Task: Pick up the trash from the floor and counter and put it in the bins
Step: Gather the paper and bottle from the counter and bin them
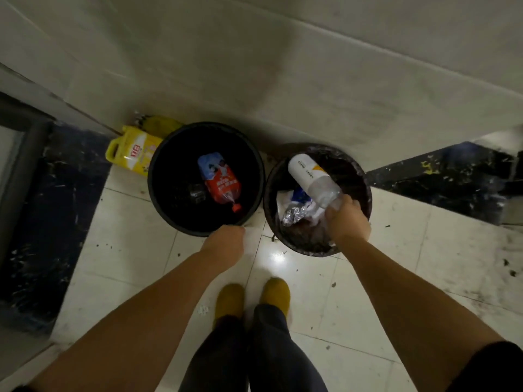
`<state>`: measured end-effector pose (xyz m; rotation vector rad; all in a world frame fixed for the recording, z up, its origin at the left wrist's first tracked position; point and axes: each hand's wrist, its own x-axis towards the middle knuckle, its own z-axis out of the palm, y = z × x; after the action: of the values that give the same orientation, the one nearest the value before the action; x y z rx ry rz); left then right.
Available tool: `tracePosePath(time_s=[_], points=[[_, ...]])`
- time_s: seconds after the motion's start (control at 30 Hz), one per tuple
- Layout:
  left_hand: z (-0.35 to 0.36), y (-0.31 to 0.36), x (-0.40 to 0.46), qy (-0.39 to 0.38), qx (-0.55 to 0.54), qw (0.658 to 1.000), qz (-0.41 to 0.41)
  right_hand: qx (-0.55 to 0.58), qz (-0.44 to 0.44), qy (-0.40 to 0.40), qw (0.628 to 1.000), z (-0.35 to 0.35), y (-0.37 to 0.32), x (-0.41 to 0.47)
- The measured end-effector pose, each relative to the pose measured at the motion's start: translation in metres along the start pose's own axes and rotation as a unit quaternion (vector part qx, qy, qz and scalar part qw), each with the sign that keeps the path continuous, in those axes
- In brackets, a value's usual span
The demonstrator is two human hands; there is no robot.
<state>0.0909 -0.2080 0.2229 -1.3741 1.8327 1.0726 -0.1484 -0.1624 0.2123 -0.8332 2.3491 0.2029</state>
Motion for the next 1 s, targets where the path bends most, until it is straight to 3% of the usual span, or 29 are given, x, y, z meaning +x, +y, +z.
tracePosePath(time_s=[0.17,0.37,0.53,0.7,0.8,1.0], points=[[-0.017,-0.021,-0.013,0.023,-0.038,0.999,-0.028,-0.001,-0.134,0.041,0.99,-0.017,-0.047,-0.036],[-0.017,-0.081,-0.017,0.01,-0.09,0.993,-0.07,-0.062,-0.249,-0.037,0.966,0.039,-0.154,-0.039],[0.011,-0.133,-0.022,0.025,-0.11,0.987,-0.116,-0.09,-0.253,-0.098,0.958,0.125,-0.201,-0.036],[0.018,-0.149,-0.029,0.005,-0.109,0.986,-0.126,-0.106,-0.201,-0.128,0.965,0.157,-0.197,-0.023],[0.011,-0.138,-0.033,0.008,-0.101,0.988,-0.116,-0.123,-0.212,-0.142,0.959,0.136,-0.194,-0.024],[-0.031,-0.076,-0.033,0.018,-0.061,0.995,-0.077,-0.034,-0.206,-0.097,0.973,0.041,-0.152,-0.023]])
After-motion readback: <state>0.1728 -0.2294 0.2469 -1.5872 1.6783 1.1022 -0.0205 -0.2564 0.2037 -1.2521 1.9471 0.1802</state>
